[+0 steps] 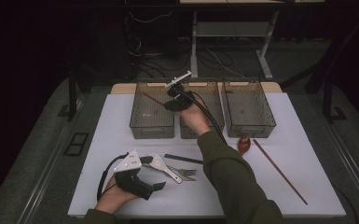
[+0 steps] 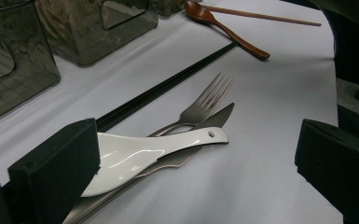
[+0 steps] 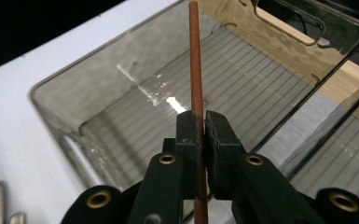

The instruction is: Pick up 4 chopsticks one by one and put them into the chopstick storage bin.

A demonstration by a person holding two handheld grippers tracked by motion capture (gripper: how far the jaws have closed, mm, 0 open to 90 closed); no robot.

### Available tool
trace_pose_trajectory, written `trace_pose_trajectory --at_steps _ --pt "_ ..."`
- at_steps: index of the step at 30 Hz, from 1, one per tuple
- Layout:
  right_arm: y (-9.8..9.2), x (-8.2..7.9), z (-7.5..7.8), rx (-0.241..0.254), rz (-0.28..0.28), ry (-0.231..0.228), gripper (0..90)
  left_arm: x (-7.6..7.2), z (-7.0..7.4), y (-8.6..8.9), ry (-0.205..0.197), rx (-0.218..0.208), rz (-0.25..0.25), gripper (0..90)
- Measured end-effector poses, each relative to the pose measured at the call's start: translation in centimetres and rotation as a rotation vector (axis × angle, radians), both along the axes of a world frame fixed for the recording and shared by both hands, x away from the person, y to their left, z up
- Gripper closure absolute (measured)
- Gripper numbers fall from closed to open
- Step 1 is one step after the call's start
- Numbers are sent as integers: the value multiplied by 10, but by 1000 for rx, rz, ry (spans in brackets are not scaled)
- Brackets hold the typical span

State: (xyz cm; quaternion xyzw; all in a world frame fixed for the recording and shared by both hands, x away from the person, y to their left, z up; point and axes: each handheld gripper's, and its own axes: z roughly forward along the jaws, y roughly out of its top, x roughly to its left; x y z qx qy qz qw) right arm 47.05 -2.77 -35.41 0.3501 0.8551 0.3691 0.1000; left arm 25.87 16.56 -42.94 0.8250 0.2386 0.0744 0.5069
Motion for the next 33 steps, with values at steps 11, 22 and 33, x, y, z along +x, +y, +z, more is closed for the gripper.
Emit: trace_pose_trajectory --at_steps 11,22,33 --pt "27 24 -12 -36 -28 48 840 0 0 -1 5 -9 -4 0" --pt "42 32 -14 -45 -46 45 725 1 0 0 4 -14 -11 0" --pt "29 25 2 29 2 32 515 1 0 -1 5 -6 -15 0"
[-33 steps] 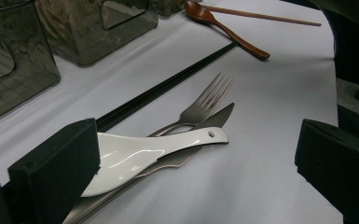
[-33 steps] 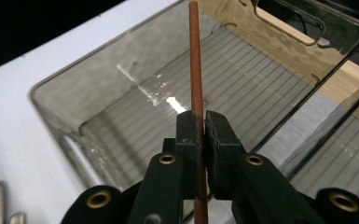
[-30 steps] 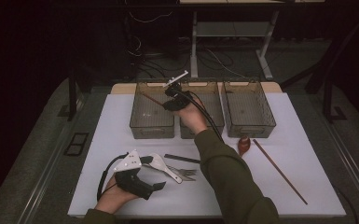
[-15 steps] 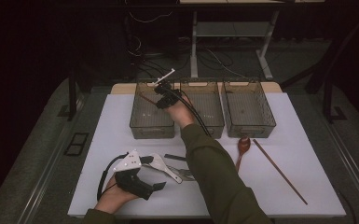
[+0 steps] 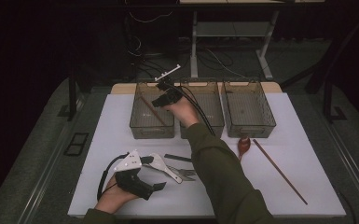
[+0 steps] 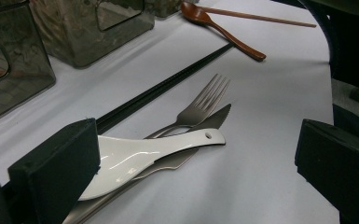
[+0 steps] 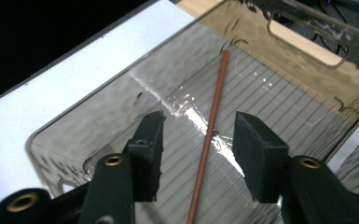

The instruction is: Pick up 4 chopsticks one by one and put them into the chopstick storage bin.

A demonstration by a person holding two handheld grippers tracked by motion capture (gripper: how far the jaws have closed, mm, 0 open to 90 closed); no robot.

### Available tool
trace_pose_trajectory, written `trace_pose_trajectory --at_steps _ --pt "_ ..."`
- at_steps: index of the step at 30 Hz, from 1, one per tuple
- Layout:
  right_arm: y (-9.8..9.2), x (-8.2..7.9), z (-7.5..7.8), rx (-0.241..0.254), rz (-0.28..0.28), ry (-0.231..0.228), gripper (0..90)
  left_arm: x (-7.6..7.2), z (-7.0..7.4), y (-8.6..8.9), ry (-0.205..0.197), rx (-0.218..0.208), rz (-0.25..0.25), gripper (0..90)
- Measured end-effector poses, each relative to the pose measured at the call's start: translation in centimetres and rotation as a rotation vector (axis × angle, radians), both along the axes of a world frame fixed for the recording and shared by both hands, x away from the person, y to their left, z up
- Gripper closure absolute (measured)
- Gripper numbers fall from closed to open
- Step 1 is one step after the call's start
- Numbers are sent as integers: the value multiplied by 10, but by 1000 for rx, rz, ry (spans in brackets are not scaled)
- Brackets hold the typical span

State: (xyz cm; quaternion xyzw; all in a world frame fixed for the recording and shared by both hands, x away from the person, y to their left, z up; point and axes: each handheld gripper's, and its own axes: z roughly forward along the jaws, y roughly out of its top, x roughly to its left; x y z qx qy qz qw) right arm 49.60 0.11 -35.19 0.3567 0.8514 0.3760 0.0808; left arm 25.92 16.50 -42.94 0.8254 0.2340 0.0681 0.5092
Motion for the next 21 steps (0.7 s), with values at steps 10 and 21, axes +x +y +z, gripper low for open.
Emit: trace_pose_trajectory --at_steps 10,21 --pt "-23 -23 14 50 52 -53 449 0 0 0 0 5 1 0" --pt "-69 -56 16 55 80 -80 383 1 -1 0 5 4 2 0"
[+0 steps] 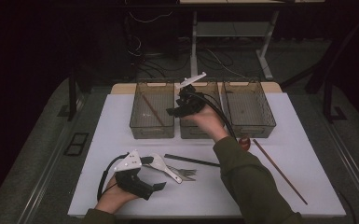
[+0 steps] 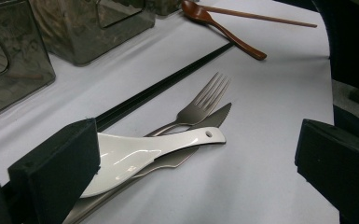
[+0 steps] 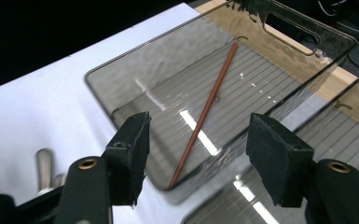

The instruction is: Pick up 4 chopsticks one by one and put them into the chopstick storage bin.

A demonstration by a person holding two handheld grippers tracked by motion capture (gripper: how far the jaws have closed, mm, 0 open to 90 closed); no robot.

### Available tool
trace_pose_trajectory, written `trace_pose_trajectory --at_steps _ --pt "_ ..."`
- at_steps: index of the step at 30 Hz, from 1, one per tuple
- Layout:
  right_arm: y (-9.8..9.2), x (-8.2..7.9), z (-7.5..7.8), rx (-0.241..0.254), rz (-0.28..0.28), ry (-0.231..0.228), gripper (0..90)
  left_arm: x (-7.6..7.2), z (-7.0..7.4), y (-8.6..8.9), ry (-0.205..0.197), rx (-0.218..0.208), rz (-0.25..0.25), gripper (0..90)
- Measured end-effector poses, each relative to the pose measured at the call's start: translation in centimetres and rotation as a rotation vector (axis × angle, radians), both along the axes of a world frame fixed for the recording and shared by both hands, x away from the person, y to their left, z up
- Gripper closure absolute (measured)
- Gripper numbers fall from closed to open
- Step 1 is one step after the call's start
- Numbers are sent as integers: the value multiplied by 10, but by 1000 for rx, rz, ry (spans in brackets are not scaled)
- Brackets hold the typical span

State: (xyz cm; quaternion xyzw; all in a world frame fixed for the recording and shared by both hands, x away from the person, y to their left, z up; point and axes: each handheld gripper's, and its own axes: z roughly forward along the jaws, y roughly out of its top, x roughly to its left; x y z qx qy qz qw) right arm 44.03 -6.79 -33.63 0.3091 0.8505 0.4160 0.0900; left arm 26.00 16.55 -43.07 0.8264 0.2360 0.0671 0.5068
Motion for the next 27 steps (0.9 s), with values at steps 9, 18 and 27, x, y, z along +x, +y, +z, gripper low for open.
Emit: trace_pose_trajectory --at_steps 9,18,27 --pt "-40 -26 1 16 -2 -17 336 0 -1 0 7 -4 9 0" --pt "-91 -55 -3 42 -9 -32 326 0 -3 -1 6 0 15 0" --pt "-138 -82 -11 68 -30 -48 324 1 -4 0 11 8 18 0"
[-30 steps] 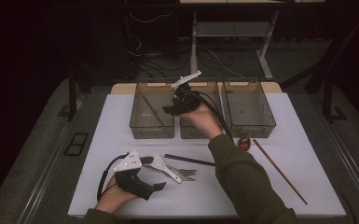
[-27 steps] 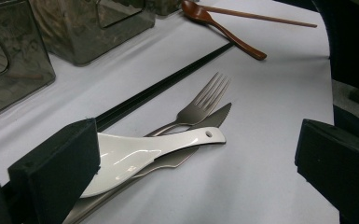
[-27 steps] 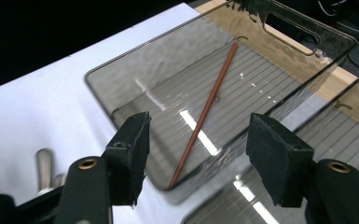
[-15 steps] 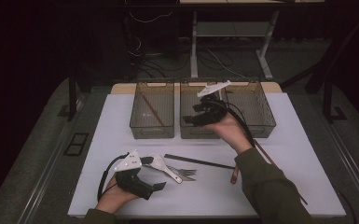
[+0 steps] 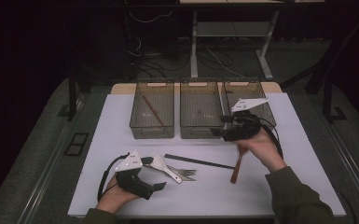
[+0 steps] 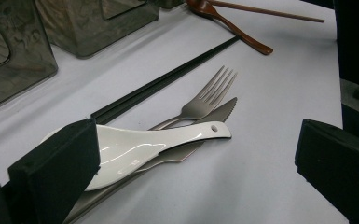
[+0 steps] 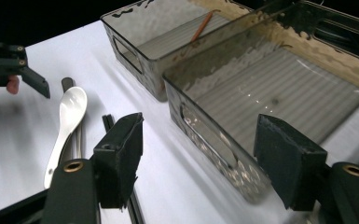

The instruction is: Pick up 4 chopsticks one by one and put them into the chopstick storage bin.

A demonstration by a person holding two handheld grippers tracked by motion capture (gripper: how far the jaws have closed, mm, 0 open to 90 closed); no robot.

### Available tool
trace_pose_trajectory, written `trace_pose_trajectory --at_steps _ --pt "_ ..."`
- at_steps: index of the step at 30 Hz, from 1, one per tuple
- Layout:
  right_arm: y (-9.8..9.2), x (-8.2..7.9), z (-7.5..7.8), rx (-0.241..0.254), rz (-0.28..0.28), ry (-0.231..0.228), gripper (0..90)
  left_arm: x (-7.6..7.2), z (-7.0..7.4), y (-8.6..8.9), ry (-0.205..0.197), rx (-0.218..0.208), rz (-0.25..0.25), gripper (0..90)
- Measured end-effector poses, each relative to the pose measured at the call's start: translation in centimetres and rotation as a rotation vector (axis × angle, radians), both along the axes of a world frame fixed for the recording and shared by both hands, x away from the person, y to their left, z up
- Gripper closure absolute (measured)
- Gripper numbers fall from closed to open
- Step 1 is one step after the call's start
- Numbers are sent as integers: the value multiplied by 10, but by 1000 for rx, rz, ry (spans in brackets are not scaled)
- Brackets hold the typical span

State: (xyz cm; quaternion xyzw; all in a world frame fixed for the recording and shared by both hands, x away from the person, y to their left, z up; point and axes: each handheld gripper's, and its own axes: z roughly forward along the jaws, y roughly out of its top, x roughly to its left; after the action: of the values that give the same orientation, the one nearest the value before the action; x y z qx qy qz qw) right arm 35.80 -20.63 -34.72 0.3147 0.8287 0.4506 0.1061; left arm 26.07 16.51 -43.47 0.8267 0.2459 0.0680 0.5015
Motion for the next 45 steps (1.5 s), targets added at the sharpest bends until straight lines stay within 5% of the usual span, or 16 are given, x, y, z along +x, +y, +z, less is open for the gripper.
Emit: trace_pose_trajectory --at_steps 8,24,45 --pt "-38 -22 -13 27 -48 -4 325 -1 0 -1 1 5 -1 0" --pt "-100 -61 -45 -19 -141 18 346 -2 0 -2 -2 12 -3 0" --pt "-140 -84 -77 -123 -254 121 507 -2 2 0 -4 11 1 0"
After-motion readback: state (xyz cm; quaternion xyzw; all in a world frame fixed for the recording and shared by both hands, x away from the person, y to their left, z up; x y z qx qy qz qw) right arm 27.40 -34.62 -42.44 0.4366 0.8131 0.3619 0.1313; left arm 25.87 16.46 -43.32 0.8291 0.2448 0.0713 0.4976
